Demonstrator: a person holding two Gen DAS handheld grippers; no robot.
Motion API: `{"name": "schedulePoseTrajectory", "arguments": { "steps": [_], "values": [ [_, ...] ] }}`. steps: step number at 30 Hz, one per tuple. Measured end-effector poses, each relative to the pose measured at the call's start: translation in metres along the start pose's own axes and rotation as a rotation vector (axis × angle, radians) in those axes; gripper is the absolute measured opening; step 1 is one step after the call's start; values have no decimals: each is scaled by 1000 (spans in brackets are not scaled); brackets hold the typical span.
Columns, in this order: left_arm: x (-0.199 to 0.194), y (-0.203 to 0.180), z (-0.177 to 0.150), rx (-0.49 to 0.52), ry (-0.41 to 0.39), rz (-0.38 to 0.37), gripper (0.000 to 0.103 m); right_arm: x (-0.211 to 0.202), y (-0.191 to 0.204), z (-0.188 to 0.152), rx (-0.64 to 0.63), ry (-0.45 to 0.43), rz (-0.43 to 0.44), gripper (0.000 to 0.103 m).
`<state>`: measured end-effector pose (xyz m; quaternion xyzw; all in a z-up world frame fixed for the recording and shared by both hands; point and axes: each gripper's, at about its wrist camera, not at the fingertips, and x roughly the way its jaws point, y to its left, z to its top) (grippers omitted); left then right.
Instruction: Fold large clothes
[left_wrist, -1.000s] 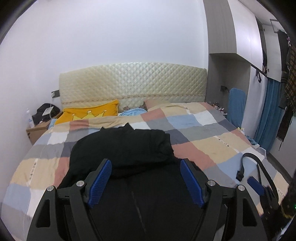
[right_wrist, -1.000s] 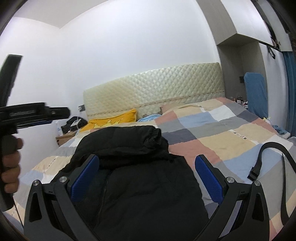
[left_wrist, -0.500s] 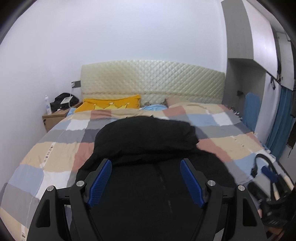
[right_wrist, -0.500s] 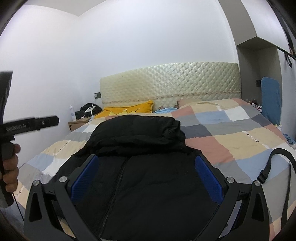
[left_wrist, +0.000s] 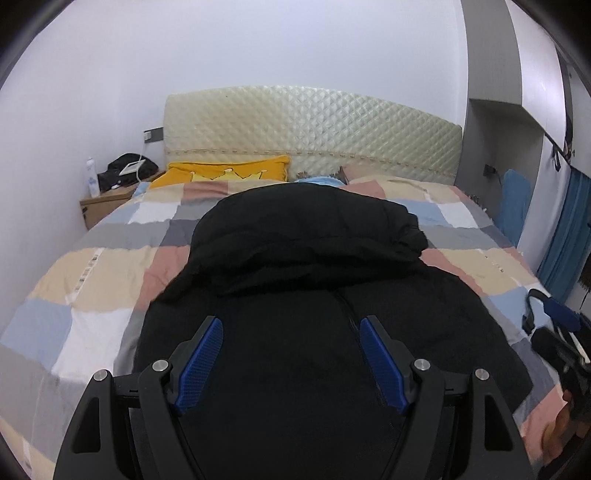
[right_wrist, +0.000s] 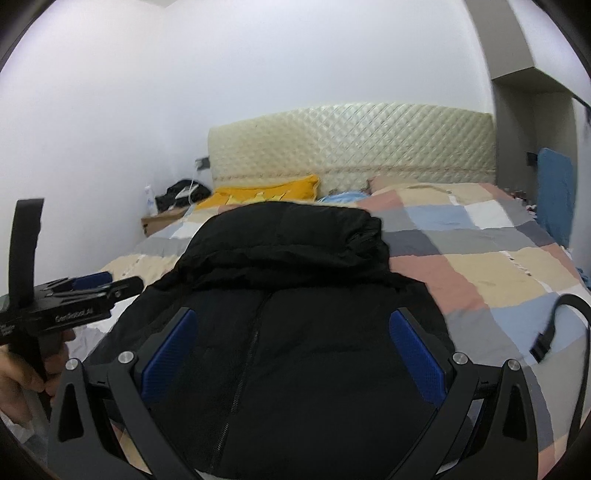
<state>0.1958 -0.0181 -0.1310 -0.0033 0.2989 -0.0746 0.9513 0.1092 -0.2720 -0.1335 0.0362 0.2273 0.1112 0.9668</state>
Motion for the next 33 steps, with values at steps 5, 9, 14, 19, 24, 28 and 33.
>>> {"name": "schedulePoseTrajectory", "arguments": {
  "steps": [5, 9, 14, 19, 24, 28, 33],
  "values": [
    [47, 13, 45, 5, -13, 31, 76, 58, 15, 41, -88, 66, 73, 103],
    [107, 20, 85, 3, 17, 56, 76, 123, 9, 84, -86, 51, 55, 103],
    [177, 30, 129, -9, 16, 89, 76, 214, -11, 120, 6, 54, 28, 96],
    [255, 42, 159, -30, 61, 99, 76, 293, -24, 139, 11, 74, -8, 93],
    [312, 53, 162, -5, 60, 105, 84, 367, -42, 138, -4, 133, -69, 93],
    [335, 56, 152, 38, 32, 69, 85, 399, -50, 126, -2, 150, -67, 96],
    [354, 67, 141, -8, 9, 22, 87, 424, -48, 118, -41, 137, -100, 98]
  ]
}}
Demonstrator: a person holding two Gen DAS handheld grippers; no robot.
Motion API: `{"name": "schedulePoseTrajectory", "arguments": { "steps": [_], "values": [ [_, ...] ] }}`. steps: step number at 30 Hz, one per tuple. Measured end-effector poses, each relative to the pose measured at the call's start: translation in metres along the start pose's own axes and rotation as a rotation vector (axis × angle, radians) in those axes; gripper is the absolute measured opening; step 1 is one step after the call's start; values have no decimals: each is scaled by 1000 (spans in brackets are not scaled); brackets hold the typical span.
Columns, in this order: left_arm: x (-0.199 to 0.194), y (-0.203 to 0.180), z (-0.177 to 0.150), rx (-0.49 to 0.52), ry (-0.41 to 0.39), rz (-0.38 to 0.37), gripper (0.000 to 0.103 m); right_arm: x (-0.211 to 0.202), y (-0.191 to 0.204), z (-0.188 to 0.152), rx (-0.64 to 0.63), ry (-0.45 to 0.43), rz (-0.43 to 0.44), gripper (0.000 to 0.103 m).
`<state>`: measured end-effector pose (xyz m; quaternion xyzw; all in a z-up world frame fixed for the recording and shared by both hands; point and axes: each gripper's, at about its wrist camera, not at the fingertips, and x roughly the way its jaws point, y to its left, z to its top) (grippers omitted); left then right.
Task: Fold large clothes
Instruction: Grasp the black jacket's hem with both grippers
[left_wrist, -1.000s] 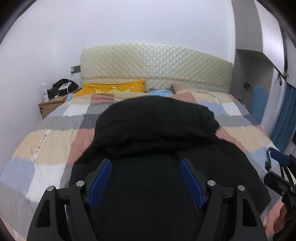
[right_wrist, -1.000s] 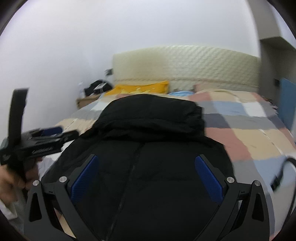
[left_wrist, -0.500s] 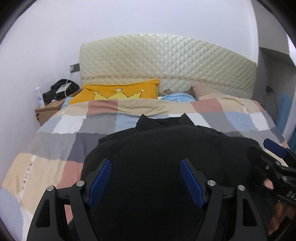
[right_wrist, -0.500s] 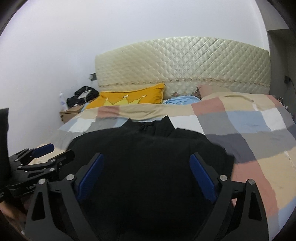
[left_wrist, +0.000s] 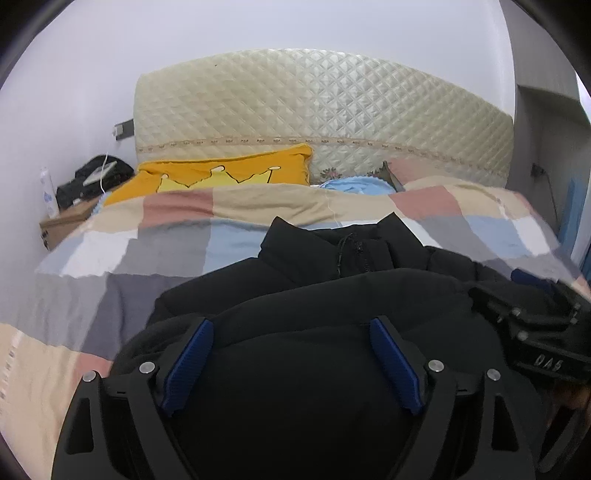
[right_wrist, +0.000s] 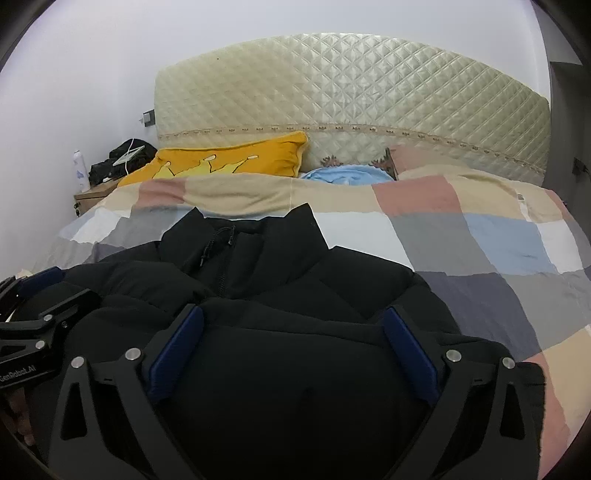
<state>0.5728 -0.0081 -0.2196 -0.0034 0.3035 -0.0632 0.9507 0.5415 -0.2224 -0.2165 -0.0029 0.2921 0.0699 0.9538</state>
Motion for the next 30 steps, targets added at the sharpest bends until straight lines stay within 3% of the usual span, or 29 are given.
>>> {"name": "schedulePoseTrajectory", "arguments": {
  "steps": [5, 14, 18, 20, 23, 26, 30],
  "values": [
    [8, -8, -11, 12, -52, 23, 87, 16, -7, -12, 31, -33, 14, 98],
    [26, -13, -17, 11, -52, 38, 89, 44, -10, -20, 57, 12, 14, 99],
    [19, -15, -16, 42, -55, 31, 88, 48, -7, -21, 39, 51, 1, 99],
    [12, -14, -14, 54, -56, 30, 88, 50, 0, -15, 2, 125, -25, 99],
    [1, -13, -9, 66, -11, 47, 88, 34, -1, -2, -1, 135, 5, 99],
    [-25, -11, 3, 69, -16, 85, 88, 2, -8, 9, 8, 86, 30, 99],
    [-74, -1, 23, 10, -26, 68, 88, -44, -16, 26, 36, 43, 38, 99]
  ]
}}
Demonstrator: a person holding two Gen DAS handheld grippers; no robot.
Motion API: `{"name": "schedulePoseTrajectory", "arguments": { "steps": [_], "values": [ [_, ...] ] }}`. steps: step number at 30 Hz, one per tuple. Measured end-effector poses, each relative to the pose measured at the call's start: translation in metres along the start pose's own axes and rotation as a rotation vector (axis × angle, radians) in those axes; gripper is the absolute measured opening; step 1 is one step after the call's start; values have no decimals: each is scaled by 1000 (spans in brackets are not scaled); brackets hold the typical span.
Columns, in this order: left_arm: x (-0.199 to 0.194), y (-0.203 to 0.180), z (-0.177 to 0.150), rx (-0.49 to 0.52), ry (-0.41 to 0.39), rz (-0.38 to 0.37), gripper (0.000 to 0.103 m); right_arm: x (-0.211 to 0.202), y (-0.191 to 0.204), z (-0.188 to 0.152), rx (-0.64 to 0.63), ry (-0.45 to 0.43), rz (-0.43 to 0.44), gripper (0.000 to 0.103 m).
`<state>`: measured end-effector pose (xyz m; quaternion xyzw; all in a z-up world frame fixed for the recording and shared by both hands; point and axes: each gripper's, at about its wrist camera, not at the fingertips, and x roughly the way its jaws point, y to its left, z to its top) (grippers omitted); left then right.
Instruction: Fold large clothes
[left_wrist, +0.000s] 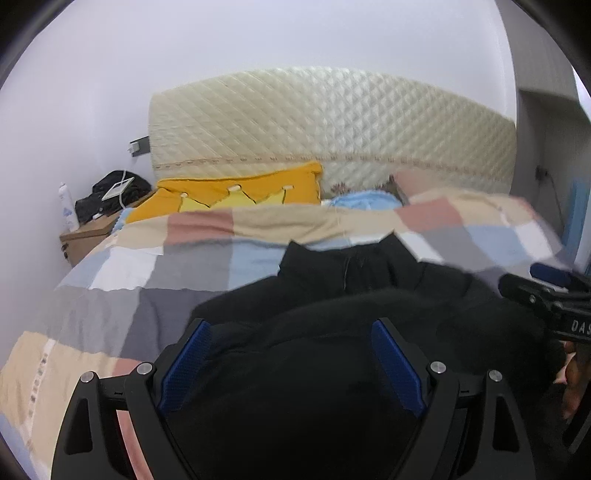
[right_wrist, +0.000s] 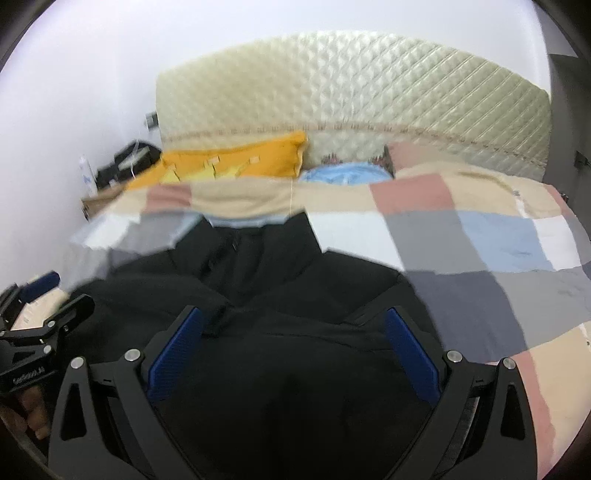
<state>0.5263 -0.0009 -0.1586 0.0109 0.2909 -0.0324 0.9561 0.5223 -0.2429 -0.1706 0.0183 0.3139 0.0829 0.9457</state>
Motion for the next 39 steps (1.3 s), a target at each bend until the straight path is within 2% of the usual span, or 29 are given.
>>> {"name": "schedulePoseTrajectory", "arguments": {
  "steps": [3, 7, 11, 16, 22, 25, 27, 31, 36, 39],
  "values": [
    [-38, 3, 13, -10, -17, 9, 88, -43, 5, 13, -12, -30, 5, 99],
    [-110, 3, 30, -18, -55, 16, 88, -116, 17, 27, -21, -102, 31, 99],
    [-178, 4, 36, -61, -91, -23, 88, -183, 32, 34, -39, -155, 48, 99],
    [-261, -2, 28, -36, -143, -8, 88, -264, 51, 25, -54, -207, 81, 99],
    [-330, -13, -1, -23, -155, -15, 88, -338, 61, -3, -56, -262, 82, 101],
    [-351, -16, -23, -26, -151, -74, 89, -362, 64, -27, -54, -273, 98, 101],
    [-357, -15, -38, -29, -148, -74, 89, -372, 65, -47, -50, -282, 100, 102],
    [-367, -11, -71, -37, -146, -72, 88, -372, 61, -91, -24, -250, 121, 102],
    [-373, -7, -113, -43, -150, -88, 89, -367, 48, -135, -26, -223, 98, 102],
    [-361, -4, -133, -33, -113, -94, 88, -361, 40, -156, -38, -192, 86, 102]
  ]
}}
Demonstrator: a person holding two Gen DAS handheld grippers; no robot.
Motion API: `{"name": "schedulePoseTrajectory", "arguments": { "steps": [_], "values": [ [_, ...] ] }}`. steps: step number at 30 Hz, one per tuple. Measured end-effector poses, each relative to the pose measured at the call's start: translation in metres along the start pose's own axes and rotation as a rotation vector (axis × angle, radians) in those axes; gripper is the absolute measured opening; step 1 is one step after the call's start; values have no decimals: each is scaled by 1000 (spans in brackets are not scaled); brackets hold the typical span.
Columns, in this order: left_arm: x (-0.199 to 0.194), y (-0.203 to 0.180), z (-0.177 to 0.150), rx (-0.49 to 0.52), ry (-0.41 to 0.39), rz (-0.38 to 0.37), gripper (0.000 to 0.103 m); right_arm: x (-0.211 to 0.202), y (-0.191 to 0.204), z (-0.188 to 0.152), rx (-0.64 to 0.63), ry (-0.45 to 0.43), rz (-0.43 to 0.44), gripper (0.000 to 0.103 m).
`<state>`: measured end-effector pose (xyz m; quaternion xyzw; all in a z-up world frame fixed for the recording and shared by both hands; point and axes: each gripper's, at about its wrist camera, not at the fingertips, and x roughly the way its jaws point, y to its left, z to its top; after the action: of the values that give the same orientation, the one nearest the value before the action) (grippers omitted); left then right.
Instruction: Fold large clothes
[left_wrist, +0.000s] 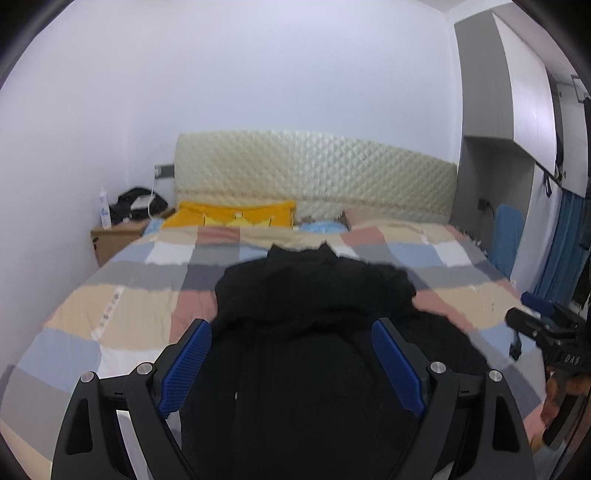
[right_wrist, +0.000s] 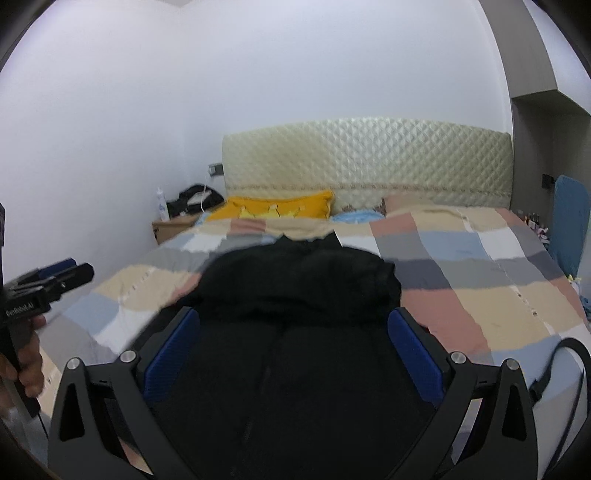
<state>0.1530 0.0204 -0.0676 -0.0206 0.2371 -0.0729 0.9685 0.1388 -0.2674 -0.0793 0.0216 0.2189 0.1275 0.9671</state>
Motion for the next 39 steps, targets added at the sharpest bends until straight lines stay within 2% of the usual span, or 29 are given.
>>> {"name": "schedulePoseTrajectory", "arguments": {
  "steps": [7, 9, 11, 19, 23, 26, 29, 31, 36, 39],
  "values": [
    [30, 23, -41, 3, 99, 19, 89, 17, -49, -34, 71, 107, -20, 102],
    [42, 36, -49, -12, 156, -3, 88, 20, -67, -40, 123, 137, -25, 102],
    [51, 50, -54, -37, 207, 8, 88, 24, -87, -46, 185, 178, -39, 102],
    [71, 119, -71, -244, 320, -26, 88, 49, -169, -85, 395, 349, -136, 102],
    [87, 138, -83, -301, 408, -16, 88, 58, -183, -109, 461, 468, -227, 102],
    [93, 146, -90, -342, 443, -21, 88, 64, -196, -123, 552, 513, -199, 102],
    [99, 156, -98, -410, 492, -43, 88, 79, -198, -137, 541, 611, -201, 101],
    [102, 164, -104, -456, 514, -60, 88, 87, -196, -144, 549, 657, -159, 101],
    [112, 193, -126, -664, 585, -119, 88, 90, -203, -165, 674, 709, -79, 101],
    [120, 202, -139, -736, 635, -133, 88, 96, -208, -178, 786, 728, 23, 102]
  ]
}}
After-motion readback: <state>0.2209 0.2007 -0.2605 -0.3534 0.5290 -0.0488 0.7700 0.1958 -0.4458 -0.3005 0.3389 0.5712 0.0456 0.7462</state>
